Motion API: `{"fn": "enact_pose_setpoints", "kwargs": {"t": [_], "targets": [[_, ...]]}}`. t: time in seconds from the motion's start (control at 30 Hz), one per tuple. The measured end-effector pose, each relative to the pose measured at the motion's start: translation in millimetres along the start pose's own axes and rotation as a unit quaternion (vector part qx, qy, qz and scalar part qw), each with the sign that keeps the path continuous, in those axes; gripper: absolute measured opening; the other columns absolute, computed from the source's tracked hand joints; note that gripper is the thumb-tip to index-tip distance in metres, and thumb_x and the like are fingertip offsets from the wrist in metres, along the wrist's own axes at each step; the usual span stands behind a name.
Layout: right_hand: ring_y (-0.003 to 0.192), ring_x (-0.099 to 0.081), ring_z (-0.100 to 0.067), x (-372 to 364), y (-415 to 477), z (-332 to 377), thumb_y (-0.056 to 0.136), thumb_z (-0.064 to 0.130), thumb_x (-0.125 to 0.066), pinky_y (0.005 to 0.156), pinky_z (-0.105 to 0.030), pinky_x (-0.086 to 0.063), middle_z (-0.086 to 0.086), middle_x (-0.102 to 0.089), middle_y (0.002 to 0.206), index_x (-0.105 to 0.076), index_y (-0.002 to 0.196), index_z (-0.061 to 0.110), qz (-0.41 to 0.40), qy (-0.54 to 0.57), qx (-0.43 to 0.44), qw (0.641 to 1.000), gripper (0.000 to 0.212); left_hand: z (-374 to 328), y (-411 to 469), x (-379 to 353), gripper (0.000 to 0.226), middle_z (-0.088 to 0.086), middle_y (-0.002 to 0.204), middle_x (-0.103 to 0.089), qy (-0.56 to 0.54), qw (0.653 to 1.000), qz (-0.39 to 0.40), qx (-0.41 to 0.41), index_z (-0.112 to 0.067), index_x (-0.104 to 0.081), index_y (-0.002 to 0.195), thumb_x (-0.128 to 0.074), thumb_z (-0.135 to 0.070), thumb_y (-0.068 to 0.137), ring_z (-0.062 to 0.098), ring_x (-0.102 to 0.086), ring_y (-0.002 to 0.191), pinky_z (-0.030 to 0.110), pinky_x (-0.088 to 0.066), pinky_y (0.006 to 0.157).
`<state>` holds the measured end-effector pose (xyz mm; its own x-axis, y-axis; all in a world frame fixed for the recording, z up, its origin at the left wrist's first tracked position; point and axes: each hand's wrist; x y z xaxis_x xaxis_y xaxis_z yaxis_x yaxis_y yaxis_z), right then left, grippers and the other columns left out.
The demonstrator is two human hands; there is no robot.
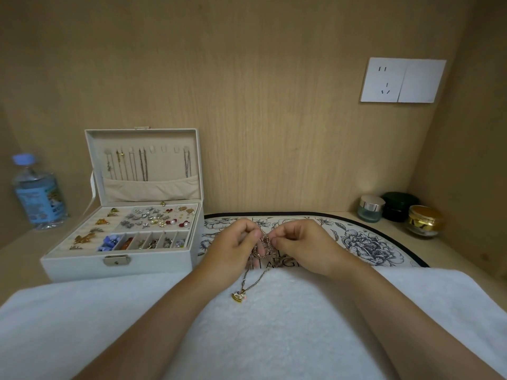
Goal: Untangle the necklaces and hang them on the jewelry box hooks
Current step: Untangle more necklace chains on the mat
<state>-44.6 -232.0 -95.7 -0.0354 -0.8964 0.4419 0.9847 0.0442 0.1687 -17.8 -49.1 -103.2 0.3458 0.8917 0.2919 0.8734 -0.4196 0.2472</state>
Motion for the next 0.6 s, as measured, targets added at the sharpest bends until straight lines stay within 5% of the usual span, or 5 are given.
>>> {"fn": "enact_pose_setpoints", "kwargs": {"t": [0.13, 0.27, 0.4, 0.53, 0.6], "targets": [[0.062, -0.051, -0.002, 3, -3, 3, 0.095, 0.008, -0.060, 0.062, -0.019, -0.043, 0.005, -0.064, 0.071, -0.075, 0.094, 0.015, 0.039, -0.056, 0.019, 0.997, 0.017, 2, -1, 0, 0.016, 0.000, 0.072, -0.069, 0.020, 1.000, 0.010, 0.004, -0.016, -0.059, 0.091, -0.048, -0.019, 0.103, 0.019, -0.064, 0.061, 0.041, -0.055, 0.069], [0.058, -0.052, 0.001, 6, -5, 7, 0.090, 0.004, -0.063, 0.059, -0.016, -0.043, 0.011, -0.064, 0.068, -0.076, 0.090, 0.016, 0.058, -0.077, 0.019, 0.995, 0.018, 1, -1, 0, 0.016, -0.008, 0.063, -0.062, 0.037, 0.999, -0.006, 0.000, -0.018, -0.060, 0.088, -0.050, -0.017, 0.101, 0.010, -0.059, 0.056, 0.035, -0.053, 0.065], [0.060, -0.055, -0.006, 6, -6, 7, 0.083, 0.009, -0.063, 0.062, -0.028, -0.047, -0.001, -0.068, 0.067, -0.073, 0.075, 0.018, 0.052, -0.101, 0.000, 0.994, 0.015, 2, -1, -1, 0.013, -0.014, 0.068, -0.060, 0.040, 0.999, 0.002, 0.001, -0.023, -0.063, 0.087, -0.056, -0.022, 0.098, 0.007, -0.062, 0.064, 0.039, -0.060, 0.077], [0.073, -0.059, -0.015, 5, -8, 11, 0.091, 0.007, -0.057, 0.071, -0.031, -0.046, -0.018, -0.073, 0.088, -0.075, 0.090, 0.010, 0.051, 0.003, 0.007, 0.999, 0.018, 4, 1, 1, 0.006, -0.002, 0.065, -0.057, 0.031, 0.999, 0.010, 0.011, -0.023, -0.069, 0.084, -0.072, -0.025, 0.087, 0.016, -0.066, 0.066, 0.048, -0.058, 0.080], [0.073, -0.057, -0.018, 5, -7, 13, 0.094, 0.007, -0.055, 0.070, -0.032, -0.045, -0.015, -0.072, 0.082, -0.074, 0.092, 0.010, 0.049, 0.013, 0.004, 0.999, 0.019, 4, 1, 1, 0.004, 0.005, 0.064, -0.058, 0.037, 0.999, 0.008, 0.003, -0.025, -0.074, 0.083, -0.074, -0.025, 0.087, 0.016, -0.063, 0.066, 0.049, -0.057, 0.080]]}}
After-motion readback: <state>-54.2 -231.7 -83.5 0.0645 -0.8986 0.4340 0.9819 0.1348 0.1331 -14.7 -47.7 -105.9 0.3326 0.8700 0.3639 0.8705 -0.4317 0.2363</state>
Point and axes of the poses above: each hand's wrist, its own y-axis towards the middle knuckle, its own x-axis out of the back of the hand, z = x × y
